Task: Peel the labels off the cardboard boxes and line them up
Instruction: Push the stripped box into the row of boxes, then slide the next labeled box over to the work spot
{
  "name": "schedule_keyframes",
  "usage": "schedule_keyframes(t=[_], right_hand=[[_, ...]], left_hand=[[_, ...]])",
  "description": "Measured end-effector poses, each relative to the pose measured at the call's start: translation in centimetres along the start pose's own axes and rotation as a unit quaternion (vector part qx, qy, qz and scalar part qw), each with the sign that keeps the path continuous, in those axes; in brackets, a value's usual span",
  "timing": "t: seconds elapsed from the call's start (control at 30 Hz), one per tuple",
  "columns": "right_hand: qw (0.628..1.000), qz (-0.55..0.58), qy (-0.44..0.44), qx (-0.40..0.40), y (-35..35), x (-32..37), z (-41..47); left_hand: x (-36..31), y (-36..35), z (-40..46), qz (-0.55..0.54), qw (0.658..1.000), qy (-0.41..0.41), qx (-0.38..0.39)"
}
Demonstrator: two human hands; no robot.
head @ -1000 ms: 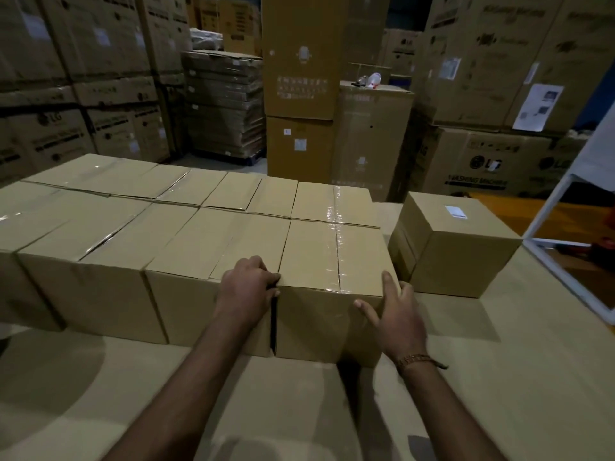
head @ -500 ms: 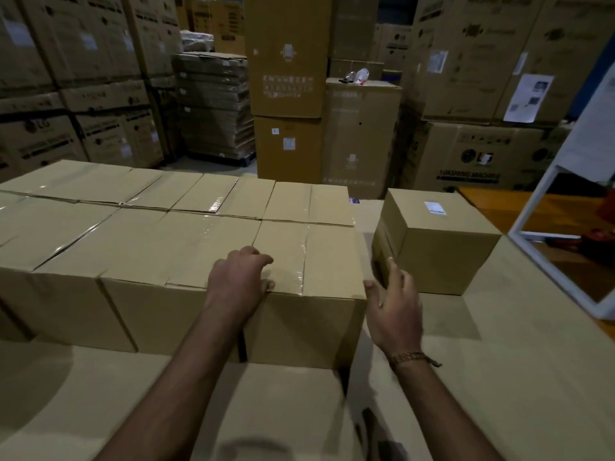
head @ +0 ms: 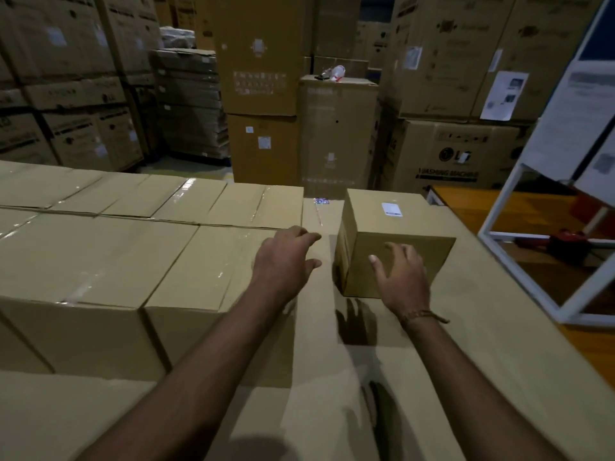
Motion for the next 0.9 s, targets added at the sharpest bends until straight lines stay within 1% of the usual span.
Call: schedule_keyframes(t=[0.17, 0.27, 0.43, 0.47, 0.53, 0.6, 0.63, 0.77, 0.9], right_hand=[[0.997, -0.060, -0.040, -0.012, -0.5, -4.8, 5.2], [0.993, -0.089, -0.071, 0.019, -0.7, -7.5, 7.8], [0.987, -0.115, -0.078, 0.077, -1.0, -10.3, 10.1], [0.985, -0.107, -0.094, 0.095, -1.1, -10.7, 10.4], [0.981, -0.053, -0.136, 0.127, -1.6, -11.4, 10.9], [0.978, 0.005, -0.157, 0.139, -1.9, -11.7, 11.0], [0.978, 0.014, -0.157, 0.139, -1.9, -11.9, 10.9], [0.984, -0.023, -0.136, 0.112, -1.8, -12.5, 11.1], [0.982, -0.001, -0.152, 0.112, -2.0, -13.4, 11.6]], left_hand=[[-3.6, -4.8, 2.4, -0.023, 0.999, -0.008, 0.040], [-5.3, -7.4, 4.2, -0.025, 0.997, -0.019, 0.072], [-7.0, -11.6, 7.1, -0.049, 0.992, -0.005, 0.118], [-7.2, -12.3, 7.5, -0.059, 0.990, 0.005, 0.127], [-7.4, -13.9, 8.1, -0.085, 0.985, 0.031, 0.145], [-7.4, -15.4, 8.5, -0.109, 0.980, 0.053, 0.159], [-7.3, -16.1, 8.6, -0.120, 0.976, 0.062, 0.168], [-7.4, -17.7, 8.6, -0.169, 0.962, 0.090, 0.192], [-7.2, -19.1, 7.9, -0.207, 0.953, 0.123, 0.183]])
Point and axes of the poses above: each hand's wrist, its own z-axis towards the middle knuckle, its own y-axis out of the back of the hand, x = y × z, the point moved 2 cm from there along z, towards the middle knuckle, and after that the axes turned 13 degrees about -x, right-handed, at the moved point
